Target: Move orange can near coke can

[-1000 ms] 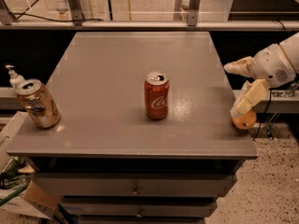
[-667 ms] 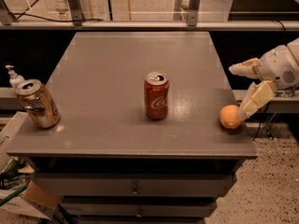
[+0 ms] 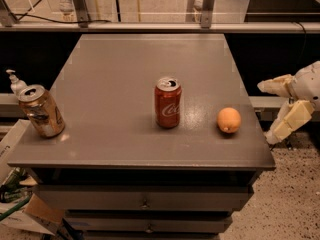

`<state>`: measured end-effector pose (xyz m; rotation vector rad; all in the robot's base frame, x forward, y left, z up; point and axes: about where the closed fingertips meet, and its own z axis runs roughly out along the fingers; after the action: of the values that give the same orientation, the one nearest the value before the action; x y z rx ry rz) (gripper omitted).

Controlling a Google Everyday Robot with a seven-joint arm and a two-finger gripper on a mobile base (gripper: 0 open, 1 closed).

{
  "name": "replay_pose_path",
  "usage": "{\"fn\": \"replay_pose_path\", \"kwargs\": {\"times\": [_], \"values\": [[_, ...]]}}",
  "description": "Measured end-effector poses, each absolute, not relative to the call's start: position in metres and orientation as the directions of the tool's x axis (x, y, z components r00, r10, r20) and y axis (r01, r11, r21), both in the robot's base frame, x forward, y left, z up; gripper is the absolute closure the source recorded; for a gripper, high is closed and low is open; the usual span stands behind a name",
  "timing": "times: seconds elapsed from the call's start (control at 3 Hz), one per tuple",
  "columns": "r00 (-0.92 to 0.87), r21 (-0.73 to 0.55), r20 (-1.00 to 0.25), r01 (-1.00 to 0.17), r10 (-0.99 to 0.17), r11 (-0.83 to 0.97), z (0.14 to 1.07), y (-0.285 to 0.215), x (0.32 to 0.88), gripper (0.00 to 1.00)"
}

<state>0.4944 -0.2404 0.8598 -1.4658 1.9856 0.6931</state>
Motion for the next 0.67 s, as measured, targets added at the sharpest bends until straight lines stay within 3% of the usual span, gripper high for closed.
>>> {"fn": "replay_pose_path", "kwargs": {"times": [0.67], "values": [[-0.229, 0.095, -0.739, -0.966, -0.634, 0.239, 0.850, -0.219, 0.470, 0.00]]}}
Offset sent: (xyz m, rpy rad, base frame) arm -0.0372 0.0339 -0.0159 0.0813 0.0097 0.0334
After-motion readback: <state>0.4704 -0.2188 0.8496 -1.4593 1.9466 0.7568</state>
